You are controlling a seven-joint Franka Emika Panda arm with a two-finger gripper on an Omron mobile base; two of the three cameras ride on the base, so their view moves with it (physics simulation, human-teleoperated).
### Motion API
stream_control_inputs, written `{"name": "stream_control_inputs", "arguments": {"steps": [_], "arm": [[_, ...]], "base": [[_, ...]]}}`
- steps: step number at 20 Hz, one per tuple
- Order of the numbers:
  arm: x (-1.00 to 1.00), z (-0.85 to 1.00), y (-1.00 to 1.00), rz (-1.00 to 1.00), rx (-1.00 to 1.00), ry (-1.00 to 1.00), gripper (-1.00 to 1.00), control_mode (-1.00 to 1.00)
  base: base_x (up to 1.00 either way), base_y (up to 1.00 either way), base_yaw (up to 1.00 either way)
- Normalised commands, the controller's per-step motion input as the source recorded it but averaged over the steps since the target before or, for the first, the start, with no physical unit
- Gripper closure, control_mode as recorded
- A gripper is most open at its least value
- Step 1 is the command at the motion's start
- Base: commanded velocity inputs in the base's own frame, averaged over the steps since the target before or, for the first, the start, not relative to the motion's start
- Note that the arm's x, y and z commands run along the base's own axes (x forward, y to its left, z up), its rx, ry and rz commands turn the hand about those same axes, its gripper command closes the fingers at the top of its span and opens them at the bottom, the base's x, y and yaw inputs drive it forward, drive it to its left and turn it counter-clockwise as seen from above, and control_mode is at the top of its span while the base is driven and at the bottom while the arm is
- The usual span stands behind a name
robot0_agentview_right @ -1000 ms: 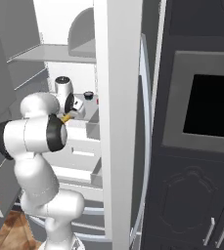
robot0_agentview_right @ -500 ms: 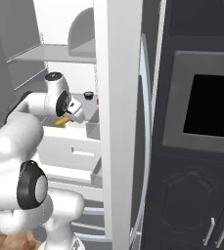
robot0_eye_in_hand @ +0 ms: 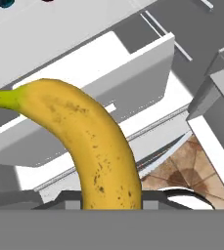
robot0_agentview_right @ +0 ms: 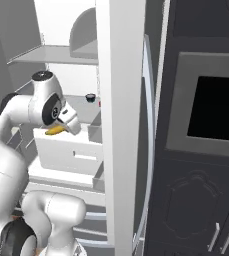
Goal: Pick the pear and banana from the fridge and place them on the plate next to the blender to make a fruit smoothie.
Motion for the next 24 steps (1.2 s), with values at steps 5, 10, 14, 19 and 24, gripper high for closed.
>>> {"name": "stream_control_inputs", "arguments": {"steps": [5,10,14,19,24], "arm": [[-0.92,0.05,0.00,-0.13,0.00,0.02,1.00,-1.00],[-0.70,-0.16,0.00,-0.05,-0.02,-0.03,1.00,-1.00],[-0.15,-0.07,-0.02,0.00,0.00,0.00,1.00,1.00],[0.00,0.00,0.00,0.00,0.00,0.00,1.00,1.00],[0.00,0.00,0.00,0.00,0.00,0.00,1.00,1.00]], "base": [[0.00,0.00,0.00],[0.00,0.00,0.00],[-0.56,0.00,0.07],[-1.00,0.00,0.30],[-1.00,0.00,0.24]]}}
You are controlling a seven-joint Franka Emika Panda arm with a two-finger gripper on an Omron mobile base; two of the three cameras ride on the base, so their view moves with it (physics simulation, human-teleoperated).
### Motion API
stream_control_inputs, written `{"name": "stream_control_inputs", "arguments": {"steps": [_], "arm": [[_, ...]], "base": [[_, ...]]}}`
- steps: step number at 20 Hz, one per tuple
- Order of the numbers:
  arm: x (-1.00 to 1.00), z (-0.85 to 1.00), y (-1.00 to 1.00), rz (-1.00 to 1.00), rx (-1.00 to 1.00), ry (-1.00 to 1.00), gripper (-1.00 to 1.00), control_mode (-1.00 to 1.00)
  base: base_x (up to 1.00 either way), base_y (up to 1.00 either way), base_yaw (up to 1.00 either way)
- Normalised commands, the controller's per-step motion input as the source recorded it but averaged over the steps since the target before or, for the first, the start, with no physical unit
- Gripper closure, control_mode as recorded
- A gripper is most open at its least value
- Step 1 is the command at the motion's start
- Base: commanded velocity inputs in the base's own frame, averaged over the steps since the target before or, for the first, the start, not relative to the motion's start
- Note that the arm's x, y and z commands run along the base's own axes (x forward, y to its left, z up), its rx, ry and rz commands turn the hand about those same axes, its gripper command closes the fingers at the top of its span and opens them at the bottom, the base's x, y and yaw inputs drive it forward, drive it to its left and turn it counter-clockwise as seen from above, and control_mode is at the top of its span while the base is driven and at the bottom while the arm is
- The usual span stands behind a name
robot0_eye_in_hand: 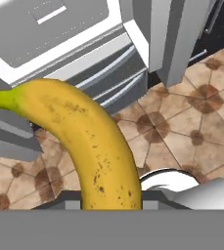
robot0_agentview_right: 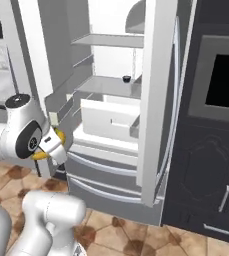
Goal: Pick the pear and banana from the fridge and place them on the plate next to the blender to make a fruit smoothie.
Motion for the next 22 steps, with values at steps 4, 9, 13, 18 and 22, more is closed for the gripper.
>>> {"name": "stream_control_inputs", "arguments": {"steps": [4,9,13,18,22], "arm": [[0.00,0.00,0.00,0.00,0.00,0.00,1.00,1.00],[0.00,0.00,0.00,0.00,0.00,0.00,1.00,1.00],[0.00,0.00,0.00,0.00,0.00,0.00,1.00,1.00],[0.00,0.00,0.00,0.00,0.00,0.00,1.00,1.00],[0.00,0.00,0.00,0.00,0.00,0.00,1.00,1.00]], "base": [[-0.95,0.02,0.32],[-0.38,0.57,0.52],[-0.16,0.62,0.60],[-0.01,0.52,0.64],[0.00,0.51,0.69]]}}
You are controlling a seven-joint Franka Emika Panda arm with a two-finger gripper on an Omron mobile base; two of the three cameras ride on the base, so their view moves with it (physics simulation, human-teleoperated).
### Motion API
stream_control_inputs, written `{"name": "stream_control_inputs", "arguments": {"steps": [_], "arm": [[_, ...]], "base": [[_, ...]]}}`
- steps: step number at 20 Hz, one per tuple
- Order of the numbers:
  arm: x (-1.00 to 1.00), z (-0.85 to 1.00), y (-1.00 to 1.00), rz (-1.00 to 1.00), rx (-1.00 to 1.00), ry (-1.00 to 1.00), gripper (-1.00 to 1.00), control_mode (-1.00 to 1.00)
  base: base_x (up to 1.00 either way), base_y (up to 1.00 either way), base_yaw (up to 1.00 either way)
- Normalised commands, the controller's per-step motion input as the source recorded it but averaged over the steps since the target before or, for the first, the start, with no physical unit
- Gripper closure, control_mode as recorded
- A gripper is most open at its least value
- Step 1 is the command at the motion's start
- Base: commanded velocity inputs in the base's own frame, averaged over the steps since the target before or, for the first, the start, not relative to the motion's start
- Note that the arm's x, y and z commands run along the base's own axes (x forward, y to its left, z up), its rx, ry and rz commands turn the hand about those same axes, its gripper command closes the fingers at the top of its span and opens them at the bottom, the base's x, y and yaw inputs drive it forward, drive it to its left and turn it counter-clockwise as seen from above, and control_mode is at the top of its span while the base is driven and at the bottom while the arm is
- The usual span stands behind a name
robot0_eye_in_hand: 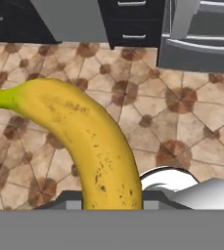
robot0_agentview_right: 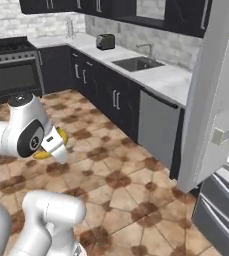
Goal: Pick the pear and banana from the fridge and place them on the plate next to the blender to make a fruit smoothie.
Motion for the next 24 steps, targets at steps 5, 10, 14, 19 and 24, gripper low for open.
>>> {"name": "stream_control_inputs", "arguments": {"steps": [5,10,14,19,24], "arm": [[0.00,0.00,0.00,0.00,0.00,0.00,1.00,1.00],[0.00,0.00,0.00,0.00,0.00,0.00,1.00,1.00],[0.00,0.00,0.00,0.00,0.00,0.00,1.00,1.00],[0.00,0.00,0.00,0.00,0.00,0.00,1.00,1.00],[0.00,0.00,0.00,0.00,0.00,0.00,1.00,1.00]], "base": [[0.01,0.38,0.73],[0.05,0.14,0.71],[0.03,0.00,0.70],[0.08,0.00,0.69],[0.06,0.00,0.65]]}}
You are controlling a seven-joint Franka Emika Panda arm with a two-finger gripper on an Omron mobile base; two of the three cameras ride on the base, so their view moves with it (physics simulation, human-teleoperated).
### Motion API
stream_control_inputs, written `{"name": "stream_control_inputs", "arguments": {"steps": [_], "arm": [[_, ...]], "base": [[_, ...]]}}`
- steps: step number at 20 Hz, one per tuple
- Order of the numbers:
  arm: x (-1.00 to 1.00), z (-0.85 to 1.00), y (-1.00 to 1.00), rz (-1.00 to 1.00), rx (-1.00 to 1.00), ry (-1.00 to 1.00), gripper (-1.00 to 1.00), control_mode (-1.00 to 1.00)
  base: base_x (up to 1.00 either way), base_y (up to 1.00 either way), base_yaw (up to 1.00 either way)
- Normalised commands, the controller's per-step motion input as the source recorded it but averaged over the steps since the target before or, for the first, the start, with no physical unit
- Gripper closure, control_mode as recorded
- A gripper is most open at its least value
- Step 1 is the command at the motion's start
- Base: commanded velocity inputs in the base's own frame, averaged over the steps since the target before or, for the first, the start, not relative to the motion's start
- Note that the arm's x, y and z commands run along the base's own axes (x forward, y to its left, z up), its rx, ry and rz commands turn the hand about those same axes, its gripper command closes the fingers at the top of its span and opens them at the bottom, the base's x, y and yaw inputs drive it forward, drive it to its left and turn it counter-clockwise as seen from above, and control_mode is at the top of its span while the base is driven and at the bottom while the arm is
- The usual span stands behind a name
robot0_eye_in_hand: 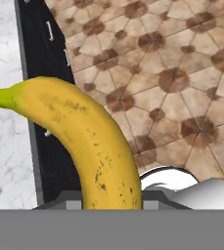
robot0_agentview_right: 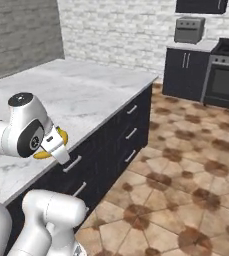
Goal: Pick the pear and banana from the fridge and place them on the plate next to the blender to make a fruit smoothie.
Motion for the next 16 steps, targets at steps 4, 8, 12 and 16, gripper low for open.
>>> {"name": "stream_control_inputs", "arguments": {"steps": [4,8,12,16], "arm": [[0.00,0.00,0.00,0.00,0.00,0.00,1.00,1.00],[0.00,0.00,0.00,0.00,0.00,0.00,1.00,1.00],[0.00,0.00,0.00,0.00,0.00,0.00,1.00,1.00],[0.00,0.00,0.00,0.00,0.00,0.00,1.00,1.00]], "base": [[0.00,0.00,0.59],[-0.08,0.00,0.58],[-0.08,0.00,0.64],[-0.05,0.00,0.65]]}}
